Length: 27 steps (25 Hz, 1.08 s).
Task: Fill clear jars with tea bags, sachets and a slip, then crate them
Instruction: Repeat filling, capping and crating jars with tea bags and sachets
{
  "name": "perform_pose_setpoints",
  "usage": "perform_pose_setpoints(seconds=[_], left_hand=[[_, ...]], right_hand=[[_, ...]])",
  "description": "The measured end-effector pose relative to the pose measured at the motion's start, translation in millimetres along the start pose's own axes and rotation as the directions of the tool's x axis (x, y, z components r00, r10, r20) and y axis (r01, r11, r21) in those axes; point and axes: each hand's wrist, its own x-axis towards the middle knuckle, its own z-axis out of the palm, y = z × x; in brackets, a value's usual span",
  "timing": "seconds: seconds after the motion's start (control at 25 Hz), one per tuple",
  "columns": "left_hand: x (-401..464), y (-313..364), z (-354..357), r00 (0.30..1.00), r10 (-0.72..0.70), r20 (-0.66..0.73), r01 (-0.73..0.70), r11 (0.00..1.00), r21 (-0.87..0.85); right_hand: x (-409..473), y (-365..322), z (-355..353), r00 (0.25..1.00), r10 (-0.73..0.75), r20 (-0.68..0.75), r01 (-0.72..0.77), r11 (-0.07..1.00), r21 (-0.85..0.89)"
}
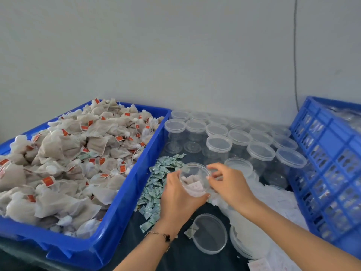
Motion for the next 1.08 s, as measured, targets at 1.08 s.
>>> perform_pose_setpoints(seconds=[1.08], left_hand=[[-11.6, 409.2, 122.5, 0.585, 0.780, 0.223, -0.673, 0.620, -0.402]], right_hand=[[-99.1, 7.2, -437.2, 0.864, -0.288, -0.413, -0.016, 0.804, -0.595]])
